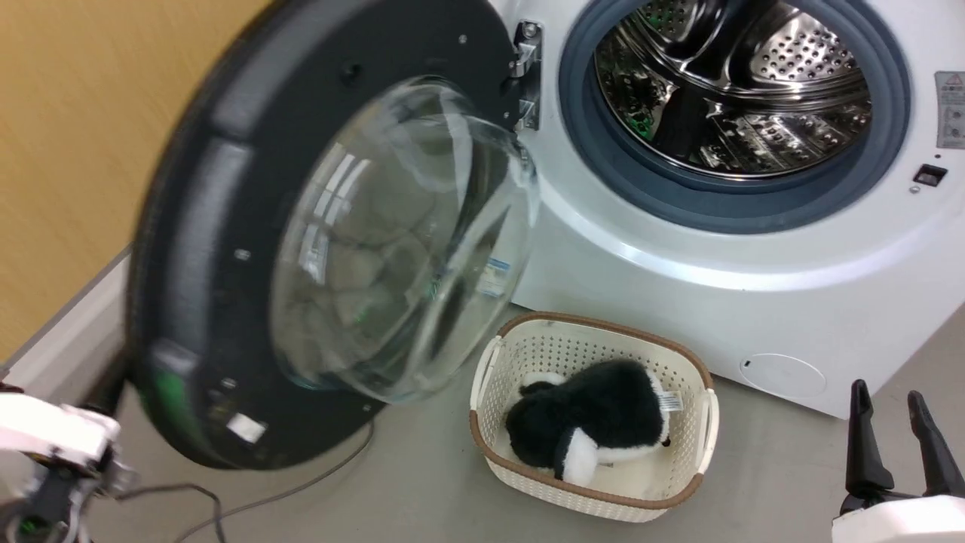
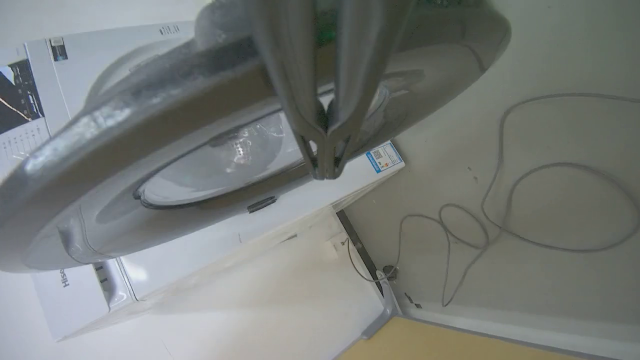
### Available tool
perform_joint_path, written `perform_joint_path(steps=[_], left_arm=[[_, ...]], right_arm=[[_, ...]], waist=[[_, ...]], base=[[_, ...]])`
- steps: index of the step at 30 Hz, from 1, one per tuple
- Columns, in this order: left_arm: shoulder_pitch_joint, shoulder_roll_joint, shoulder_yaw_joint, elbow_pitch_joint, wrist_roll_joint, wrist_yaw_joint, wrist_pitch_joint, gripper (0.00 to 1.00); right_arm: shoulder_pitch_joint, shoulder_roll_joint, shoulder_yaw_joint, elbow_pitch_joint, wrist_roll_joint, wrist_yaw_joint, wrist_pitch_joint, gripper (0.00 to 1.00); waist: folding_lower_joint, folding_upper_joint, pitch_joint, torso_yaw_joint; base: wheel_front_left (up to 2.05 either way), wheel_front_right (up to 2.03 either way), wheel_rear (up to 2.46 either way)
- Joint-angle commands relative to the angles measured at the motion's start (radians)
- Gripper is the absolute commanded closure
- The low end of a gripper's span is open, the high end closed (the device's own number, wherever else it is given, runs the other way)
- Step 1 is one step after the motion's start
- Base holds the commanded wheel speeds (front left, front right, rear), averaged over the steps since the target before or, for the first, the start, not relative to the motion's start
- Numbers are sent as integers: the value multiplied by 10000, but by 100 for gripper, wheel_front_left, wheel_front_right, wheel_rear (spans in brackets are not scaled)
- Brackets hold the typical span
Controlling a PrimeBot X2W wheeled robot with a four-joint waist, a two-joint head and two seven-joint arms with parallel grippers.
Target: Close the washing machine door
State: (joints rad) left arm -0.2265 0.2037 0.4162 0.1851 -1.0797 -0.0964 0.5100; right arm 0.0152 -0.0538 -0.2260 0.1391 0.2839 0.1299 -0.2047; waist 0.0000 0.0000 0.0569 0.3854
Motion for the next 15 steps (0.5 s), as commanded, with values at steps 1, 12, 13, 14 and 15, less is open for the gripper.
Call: perform_joint_path(steps=[1,12,13,14,15], left_arm=[[179,-93,-88,-27,-229,-92,167,100],[1920,-566,-1841,-2319,-2127,-213,1809,100],[2041,-627,-2051,-2499,-2257,-224,1909,100],[2156,-693,-2293,-2670,-2391,-235,2027,100],[2264,-735,-2560,-2830,-2469,-246,2133,100]], right_arm=[[0,29,-75,47,106,6,-97,0],[49,32,-368,204,392,7,-325,0],[38,32,-382,223,407,7,-346,0],[25,33,-388,240,421,7,-367,0],[12,33,-392,255,437,7,-388,0]], waist=[[0,0,-2,38],[0,0,77,440],[0,0,84,452],[0,0,91,448],[0,0,94,441]], base=[[0,0,0],[0,0,0],[0,0,0],[0,0,0],[0,0,0]])
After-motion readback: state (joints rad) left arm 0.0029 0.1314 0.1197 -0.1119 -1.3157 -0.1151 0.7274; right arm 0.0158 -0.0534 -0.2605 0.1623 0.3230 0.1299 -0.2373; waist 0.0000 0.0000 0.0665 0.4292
